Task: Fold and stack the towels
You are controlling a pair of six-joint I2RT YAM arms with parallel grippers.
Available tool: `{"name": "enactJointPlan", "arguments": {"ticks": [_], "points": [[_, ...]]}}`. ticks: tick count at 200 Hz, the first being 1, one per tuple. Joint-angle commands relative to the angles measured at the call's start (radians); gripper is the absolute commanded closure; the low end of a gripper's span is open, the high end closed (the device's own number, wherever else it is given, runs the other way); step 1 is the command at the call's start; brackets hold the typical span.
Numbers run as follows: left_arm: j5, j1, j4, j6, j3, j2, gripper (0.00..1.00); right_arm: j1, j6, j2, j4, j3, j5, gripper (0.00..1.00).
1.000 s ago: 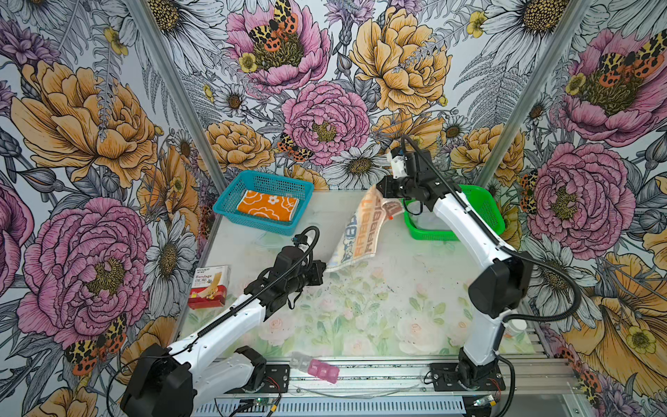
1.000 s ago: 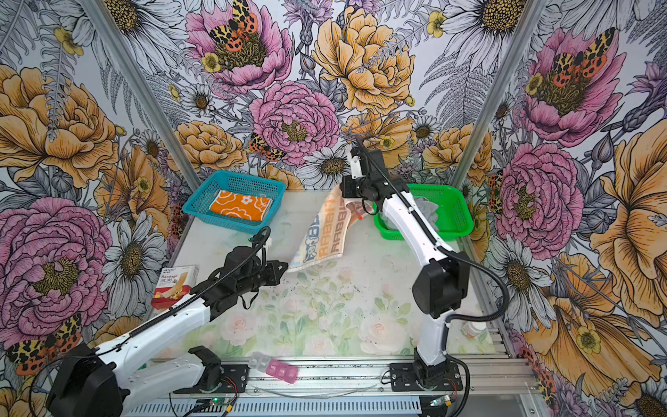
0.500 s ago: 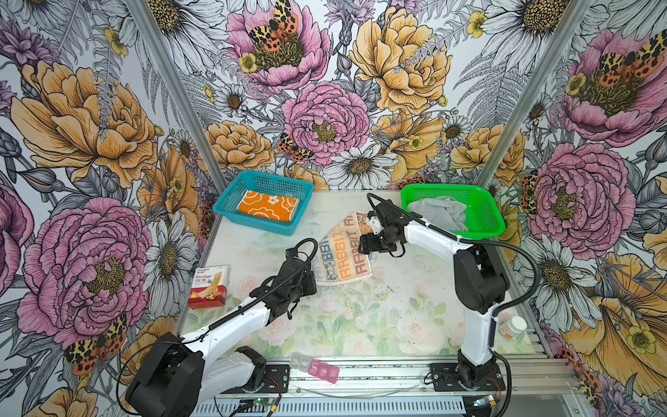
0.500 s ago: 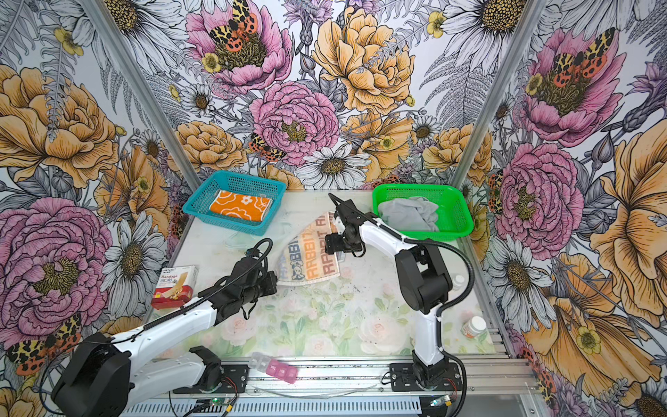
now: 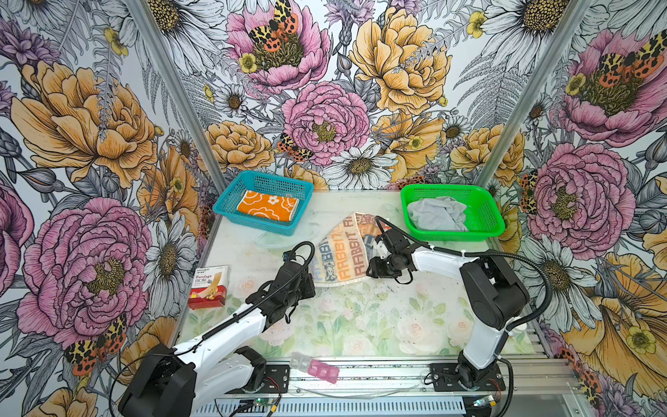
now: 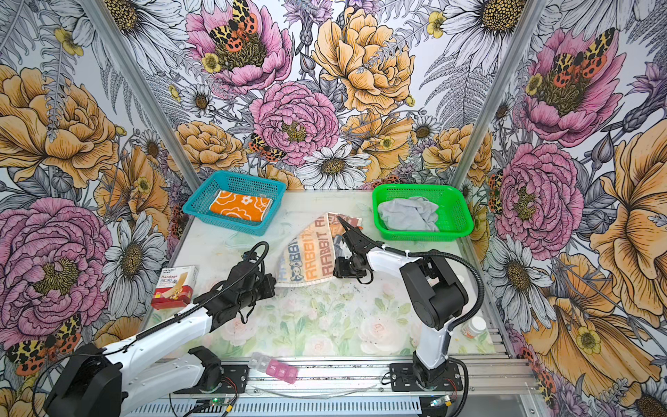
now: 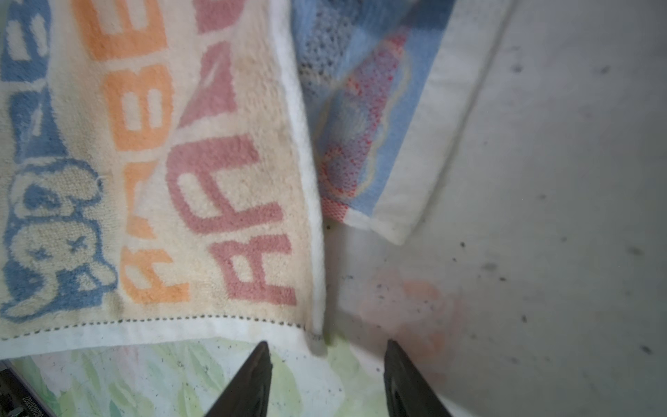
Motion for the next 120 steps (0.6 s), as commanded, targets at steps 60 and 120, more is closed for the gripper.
{"name": "enactJointPlan", "arguments": {"ticks": [60, 120], "points": [[-0.032, -0.007, -0.025, -0.008, -0.028, -0.051, 1.00, 0.041, 0.040, 0.075, 0.049, 0.031, -0.027, 0.63], [-0.029, -0.009, -0.021, -0.007, -0.029, -0.050, 1.00, 0.074, 0.063, 0.034, 0.048, -0.030, -0.014, 0.87]]}}
